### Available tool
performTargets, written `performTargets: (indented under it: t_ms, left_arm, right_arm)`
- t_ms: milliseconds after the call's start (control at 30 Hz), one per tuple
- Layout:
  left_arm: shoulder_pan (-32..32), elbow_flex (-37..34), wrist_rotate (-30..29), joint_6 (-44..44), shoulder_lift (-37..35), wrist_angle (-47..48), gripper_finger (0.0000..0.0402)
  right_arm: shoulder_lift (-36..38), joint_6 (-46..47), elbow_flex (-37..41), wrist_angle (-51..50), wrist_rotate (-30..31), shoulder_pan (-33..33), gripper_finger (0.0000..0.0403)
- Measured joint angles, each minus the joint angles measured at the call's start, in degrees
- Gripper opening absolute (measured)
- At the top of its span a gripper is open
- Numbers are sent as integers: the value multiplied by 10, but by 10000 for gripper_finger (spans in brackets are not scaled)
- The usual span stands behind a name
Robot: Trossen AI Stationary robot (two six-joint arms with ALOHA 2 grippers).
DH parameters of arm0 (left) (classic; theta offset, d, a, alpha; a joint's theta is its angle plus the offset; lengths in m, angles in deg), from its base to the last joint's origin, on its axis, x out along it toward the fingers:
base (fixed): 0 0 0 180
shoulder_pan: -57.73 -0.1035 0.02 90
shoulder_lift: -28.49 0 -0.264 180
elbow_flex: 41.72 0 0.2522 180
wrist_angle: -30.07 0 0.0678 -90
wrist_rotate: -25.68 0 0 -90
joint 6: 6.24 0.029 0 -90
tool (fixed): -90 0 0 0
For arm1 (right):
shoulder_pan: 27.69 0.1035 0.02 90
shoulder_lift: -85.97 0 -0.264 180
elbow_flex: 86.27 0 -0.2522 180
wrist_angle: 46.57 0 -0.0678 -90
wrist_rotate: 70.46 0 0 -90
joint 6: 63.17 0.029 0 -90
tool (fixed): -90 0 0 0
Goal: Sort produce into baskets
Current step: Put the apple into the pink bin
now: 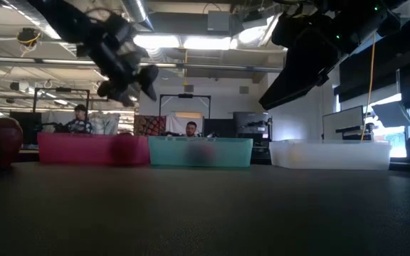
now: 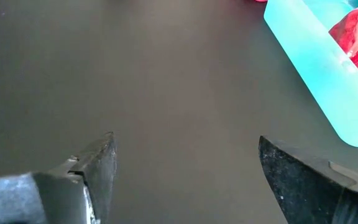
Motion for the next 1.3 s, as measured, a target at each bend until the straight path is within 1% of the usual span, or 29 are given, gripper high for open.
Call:
performTargets:
  t_ms: [167,333,433,600,767,900,1100,1300]
  left_arm:
    - [52,0,24,18,-51,6,386]
    - [110,0,91,16,-86,22,386]
    - [148,0,109,1,-97,43,386]
    - [213,0,111,-18,-99,96,386]
    - [275,0,111,-52,-99,176,386]
    - [316,0,111,-60,-99,228,386]
    - [358,0,111,-61,-99,261,386]
    - [404,9,105,-70,-86,261,386]
  right_arm:
    - [0,0,0,0,0,0,324]
    - [0,0,0,0,0,0,324]
    - [0,0,0,0,0,0,324]
    - [0,0,0,1,0,0,324]
    - [0,5,0,1,0,0,324]
    - [0,14,0,0,0,0,324]
    - [0,5,0,2,0,0,324]
    - [0,2,0,3,0,0,324]
